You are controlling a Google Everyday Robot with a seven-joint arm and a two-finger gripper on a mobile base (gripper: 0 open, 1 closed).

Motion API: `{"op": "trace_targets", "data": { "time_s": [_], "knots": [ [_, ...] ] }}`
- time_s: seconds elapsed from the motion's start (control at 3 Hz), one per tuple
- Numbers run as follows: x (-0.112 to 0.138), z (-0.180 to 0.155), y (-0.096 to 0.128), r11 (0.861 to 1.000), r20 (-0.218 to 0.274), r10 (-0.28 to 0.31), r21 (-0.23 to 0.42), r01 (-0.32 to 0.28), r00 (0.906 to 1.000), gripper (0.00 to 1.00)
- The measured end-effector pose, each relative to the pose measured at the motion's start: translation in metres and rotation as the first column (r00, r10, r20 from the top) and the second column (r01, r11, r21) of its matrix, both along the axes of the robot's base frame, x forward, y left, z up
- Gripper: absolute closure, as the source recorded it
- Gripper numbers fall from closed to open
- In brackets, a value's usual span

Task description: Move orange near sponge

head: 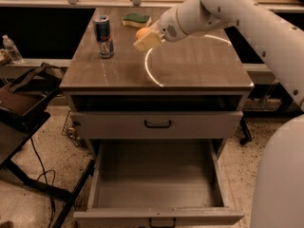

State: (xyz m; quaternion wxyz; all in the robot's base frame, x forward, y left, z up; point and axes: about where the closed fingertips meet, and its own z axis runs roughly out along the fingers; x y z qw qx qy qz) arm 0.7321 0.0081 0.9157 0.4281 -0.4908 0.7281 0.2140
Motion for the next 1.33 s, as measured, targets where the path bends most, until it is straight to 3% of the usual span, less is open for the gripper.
{"op": "trace_targets", "data": {
  "time_s": [0.33,0.67,1.0,1.33],
  "knots": [
    [0.064,0.018,-0.017,0.984,0.036,-0.150,0.104,0.146,0.9880,1.00],
    [0.124,0.033,-0.045,0.946,0.094,-0.294,0.173,0.275,0.9511,1.00],
    [0.170,0.028,-0.072,0.914,0.147,-0.387,0.189,0.359,0.9102,1.00],
    [0.203,-0.011,-0.101,0.891,0.140,-0.448,0.154,0.427,0.8831,1.00]
  ]
}}
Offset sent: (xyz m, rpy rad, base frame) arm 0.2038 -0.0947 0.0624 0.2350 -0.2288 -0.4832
